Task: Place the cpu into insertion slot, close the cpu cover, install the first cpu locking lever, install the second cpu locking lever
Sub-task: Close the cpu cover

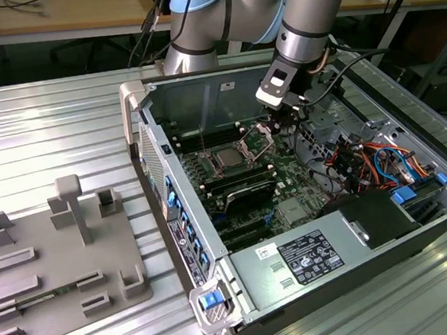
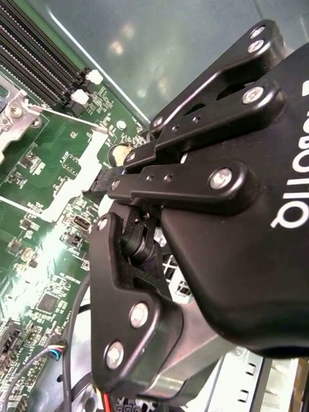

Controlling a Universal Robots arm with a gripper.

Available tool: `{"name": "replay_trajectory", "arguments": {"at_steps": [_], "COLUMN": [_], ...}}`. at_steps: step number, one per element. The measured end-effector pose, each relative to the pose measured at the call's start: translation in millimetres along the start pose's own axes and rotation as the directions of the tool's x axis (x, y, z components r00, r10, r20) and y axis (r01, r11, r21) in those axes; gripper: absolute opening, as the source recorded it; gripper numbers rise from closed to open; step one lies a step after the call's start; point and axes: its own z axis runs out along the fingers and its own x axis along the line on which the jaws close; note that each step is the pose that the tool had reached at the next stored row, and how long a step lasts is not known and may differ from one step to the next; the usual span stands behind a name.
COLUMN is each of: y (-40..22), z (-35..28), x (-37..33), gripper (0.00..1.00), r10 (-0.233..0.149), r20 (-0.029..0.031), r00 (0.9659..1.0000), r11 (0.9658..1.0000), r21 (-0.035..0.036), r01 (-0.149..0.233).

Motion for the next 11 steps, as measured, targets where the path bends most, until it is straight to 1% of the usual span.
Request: {"name": "replay_trajectory", "arguments": {"at_steps": [4, 11], "y": [-0.8, -11.2], "z": [0.0, -0.4], "x": [0.0, 0.3], "gripper": [0.11, 0.11], "r10": [0.0, 0.0], "r20": [0.0001, 0.0], "r00": [1.0, 1.0], "r11": [1.0, 1.0], "r21": [-0.0001, -0.0001], "r01": [0.0, 0.0]}}
